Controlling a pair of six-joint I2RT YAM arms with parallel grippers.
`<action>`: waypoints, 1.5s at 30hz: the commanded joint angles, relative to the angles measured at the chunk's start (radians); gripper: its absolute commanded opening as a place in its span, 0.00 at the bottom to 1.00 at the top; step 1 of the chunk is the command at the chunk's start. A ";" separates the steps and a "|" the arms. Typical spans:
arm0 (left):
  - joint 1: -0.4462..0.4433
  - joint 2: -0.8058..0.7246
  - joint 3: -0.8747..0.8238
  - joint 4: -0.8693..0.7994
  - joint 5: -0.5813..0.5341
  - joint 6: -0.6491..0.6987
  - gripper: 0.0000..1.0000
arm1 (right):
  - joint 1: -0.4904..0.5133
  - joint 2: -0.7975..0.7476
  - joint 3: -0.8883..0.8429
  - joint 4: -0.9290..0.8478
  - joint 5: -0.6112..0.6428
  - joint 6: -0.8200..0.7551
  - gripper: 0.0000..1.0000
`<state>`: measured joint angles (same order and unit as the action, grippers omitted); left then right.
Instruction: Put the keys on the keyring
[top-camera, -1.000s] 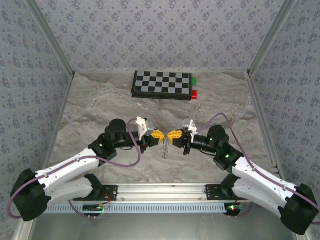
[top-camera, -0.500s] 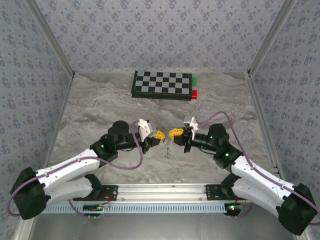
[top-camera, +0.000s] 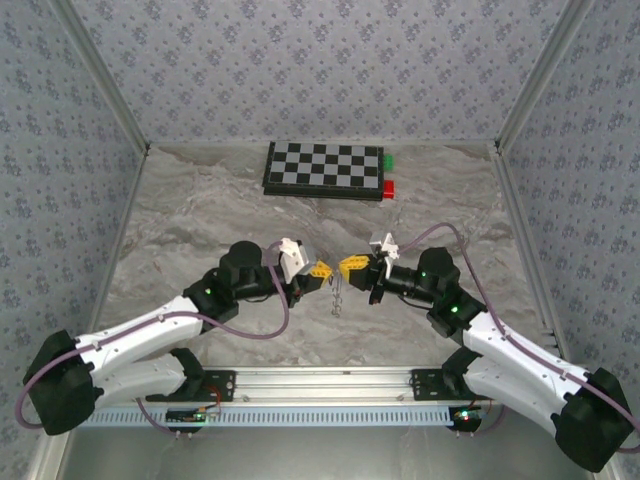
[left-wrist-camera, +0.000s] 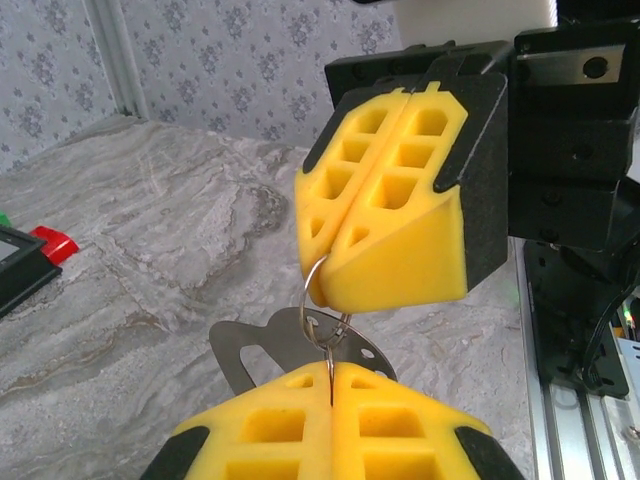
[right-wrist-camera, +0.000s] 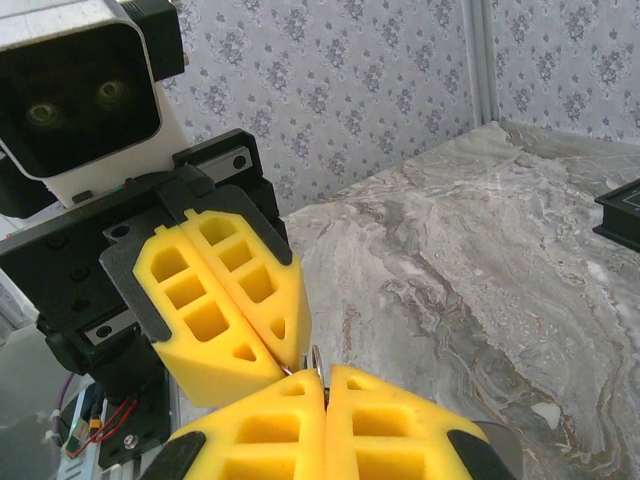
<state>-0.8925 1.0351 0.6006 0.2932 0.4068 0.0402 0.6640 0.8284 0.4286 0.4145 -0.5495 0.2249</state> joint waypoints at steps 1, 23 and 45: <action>-0.016 0.008 0.037 -0.016 0.044 0.016 0.06 | -0.017 -0.013 -0.001 0.072 0.041 0.014 0.00; 0.108 0.009 0.091 0.089 0.001 -0.323 0.60 | -0.041 -0.036 -0.066 0.234 0.036 -0.004 0.00; 0.188 0.016 0.125 0.266 0.165 -0.536 0.56 | -0.100 0.281 0.098 0.726 -0.178 0.248 0.00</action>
<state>-0.7132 1.0897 0.7033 0.5247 0.5503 -0.4843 0.5697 1.0782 0.4721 0.9844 -0.6685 0.3862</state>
